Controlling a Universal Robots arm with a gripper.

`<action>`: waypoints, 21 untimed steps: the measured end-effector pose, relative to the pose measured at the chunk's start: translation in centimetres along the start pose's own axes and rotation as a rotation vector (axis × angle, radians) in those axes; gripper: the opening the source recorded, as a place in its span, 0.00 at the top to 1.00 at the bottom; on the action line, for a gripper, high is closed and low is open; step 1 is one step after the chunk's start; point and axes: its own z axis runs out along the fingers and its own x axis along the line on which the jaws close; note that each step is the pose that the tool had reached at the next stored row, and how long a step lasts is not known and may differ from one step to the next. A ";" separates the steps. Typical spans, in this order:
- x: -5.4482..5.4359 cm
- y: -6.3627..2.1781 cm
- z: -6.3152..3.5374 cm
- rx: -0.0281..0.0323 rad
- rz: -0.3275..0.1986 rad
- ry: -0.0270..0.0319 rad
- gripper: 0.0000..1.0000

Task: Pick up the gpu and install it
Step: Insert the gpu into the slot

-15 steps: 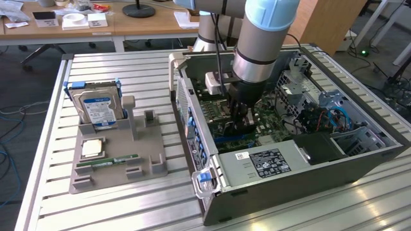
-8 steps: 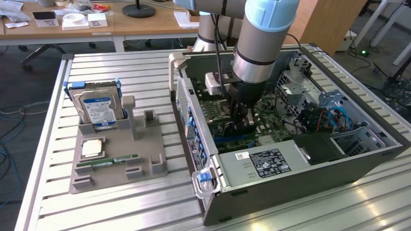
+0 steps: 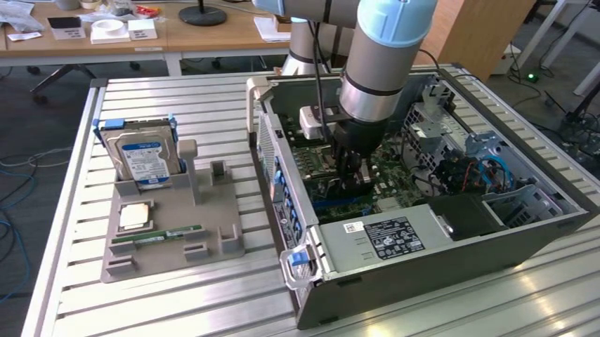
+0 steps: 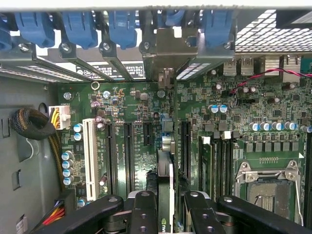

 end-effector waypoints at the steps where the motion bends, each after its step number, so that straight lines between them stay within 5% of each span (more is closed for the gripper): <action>1: 0.0 0.00 0.00 0.0000 0.000 0.0001 0.74; 21: 0.0 0.02 0.15 0.0001 -0.003 -0.0004 0.74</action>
